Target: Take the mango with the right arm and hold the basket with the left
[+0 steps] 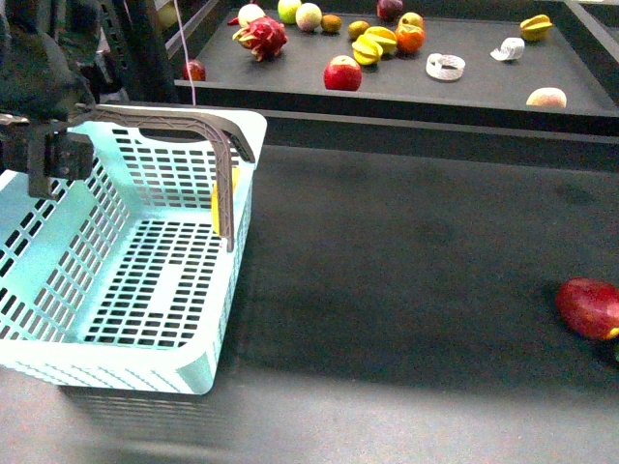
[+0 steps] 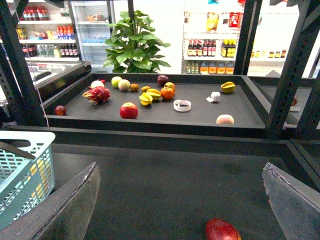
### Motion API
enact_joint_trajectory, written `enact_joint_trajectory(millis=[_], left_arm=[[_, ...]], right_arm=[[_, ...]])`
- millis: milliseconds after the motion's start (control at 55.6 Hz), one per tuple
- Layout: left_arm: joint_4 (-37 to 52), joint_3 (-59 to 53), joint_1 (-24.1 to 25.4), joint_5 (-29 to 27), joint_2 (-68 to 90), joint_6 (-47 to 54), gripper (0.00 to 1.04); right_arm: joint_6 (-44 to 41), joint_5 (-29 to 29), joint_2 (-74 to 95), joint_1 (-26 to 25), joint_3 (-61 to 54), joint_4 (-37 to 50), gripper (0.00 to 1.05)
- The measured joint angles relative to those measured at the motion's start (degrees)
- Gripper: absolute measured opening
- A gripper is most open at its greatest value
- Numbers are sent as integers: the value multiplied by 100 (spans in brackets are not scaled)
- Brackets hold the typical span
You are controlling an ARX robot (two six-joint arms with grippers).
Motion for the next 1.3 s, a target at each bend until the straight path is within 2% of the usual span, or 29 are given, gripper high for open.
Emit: enact_joint_trajectory(millis=[54, 90, 252, 504, 720, 990, 1026, 1080, 1152, 1206, 1296], left_arm=[[-37, -282, 52, 33, -437, 208, 93], [-52, -490, 109, 42, -704, 393, 98], [-7, -1327, 584, 79, -1672, 1196, 97], [-173, -2592, 1821, 214, -3512, 2417, 97], [-365, -3407, 2787, 634, -4760, 3042, 97], [-376, -3532, 2905, 671, -5042, 3292, 97], [-116, -3617, 2997, 1060, -4983, 3532, 94], [1318, -4092, 3195, 2594, -4889, 4572, 83], [2603, -4651, 3086, 3989, -5021, 6216, 69], [2822, -4811, 2874, 4238, -5300, 7241, 58], [2684, -5012, 2645, 3932, -5775, 8118, 40]], right_arm=[[0, 0, 0, 0, 0, 0, 97], [0, 0, 0, 0, 0, 0, 97], [-2, 2, 0, 0, 0, 0, 97], [-2, 0, 0, 0, 0, 0, 97], [0, 0, 0, 0, 0, 0, 97], [-2, 2, 0, 0, 0, 0, 97], [-2, 0, 0, 0, 0, 0, 97], [0, 2, 0, 0, 0, 0, 97], [-2, 0, 0, 0, 0, 0, 97], [-2, -7, 0, 0, -2, 0, 97], [-2, 2, 0, 0, 0, 0, 97]])
